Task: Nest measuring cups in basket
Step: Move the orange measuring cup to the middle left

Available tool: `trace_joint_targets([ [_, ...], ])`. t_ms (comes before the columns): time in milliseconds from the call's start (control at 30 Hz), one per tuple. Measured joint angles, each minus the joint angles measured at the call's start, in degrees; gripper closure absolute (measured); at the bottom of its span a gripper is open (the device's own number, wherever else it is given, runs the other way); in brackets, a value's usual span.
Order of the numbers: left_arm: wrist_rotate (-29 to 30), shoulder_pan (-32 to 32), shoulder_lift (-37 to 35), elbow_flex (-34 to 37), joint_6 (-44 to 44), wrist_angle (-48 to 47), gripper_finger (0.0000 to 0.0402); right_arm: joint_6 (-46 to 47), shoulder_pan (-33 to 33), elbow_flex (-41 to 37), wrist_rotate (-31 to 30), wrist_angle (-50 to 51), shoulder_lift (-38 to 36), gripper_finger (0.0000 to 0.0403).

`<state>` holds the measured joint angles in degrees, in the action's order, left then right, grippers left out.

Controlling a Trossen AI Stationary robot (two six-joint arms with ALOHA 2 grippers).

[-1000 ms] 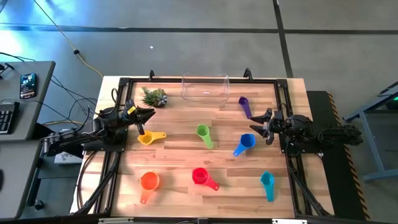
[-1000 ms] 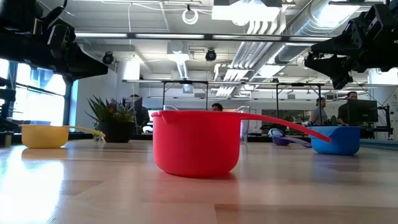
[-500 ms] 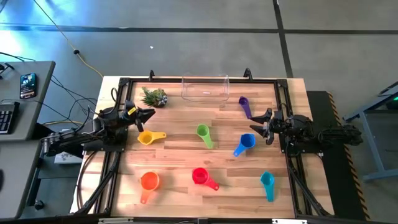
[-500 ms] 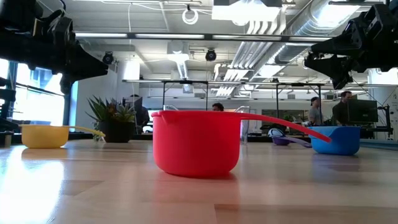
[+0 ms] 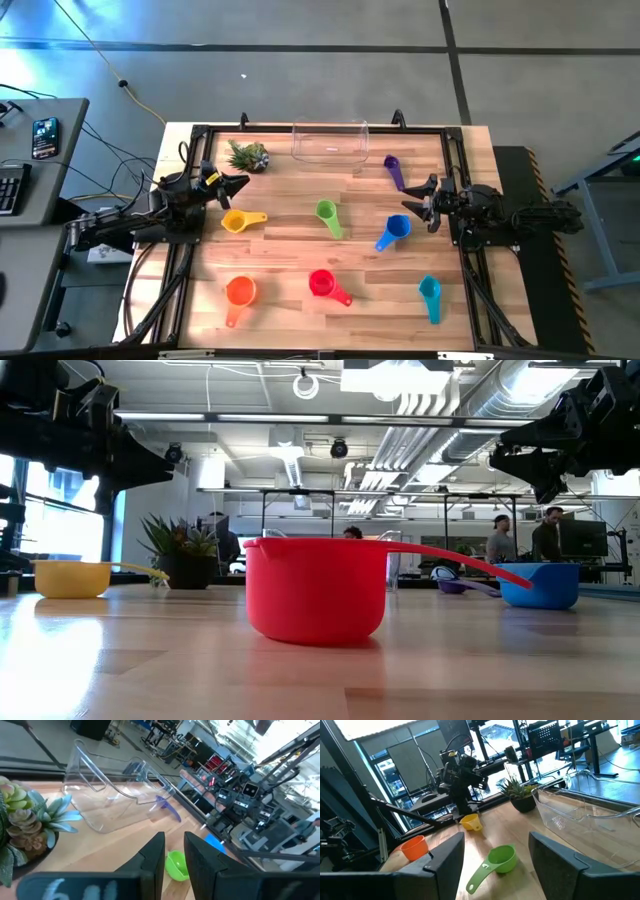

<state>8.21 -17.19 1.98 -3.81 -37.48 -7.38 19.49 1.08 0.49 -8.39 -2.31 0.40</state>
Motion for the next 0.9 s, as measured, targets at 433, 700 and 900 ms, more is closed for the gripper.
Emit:
trace_joint_targets([
  [433, -3.52, 0.02, 1.82, -10.06, -1.11, -5.3, 0.0339, 8.67, 0.0, 0.02, -0.01, -0.07, 0.0, 0.019],
  [700, -3.63, 0.02, 11.28, -26.44, 5.82, -18.88, 0.0339, 12.68, 0.0, 0.02, -0.15, -0.1, 0.0, 0.019],
  [900, -4.74, 0.02, 20.36, -37.6, 13.55, -22.99, 0.0339, 13.67, 0.0, 0.02, -0.16, -0.11, 0.0, 0.019],
])
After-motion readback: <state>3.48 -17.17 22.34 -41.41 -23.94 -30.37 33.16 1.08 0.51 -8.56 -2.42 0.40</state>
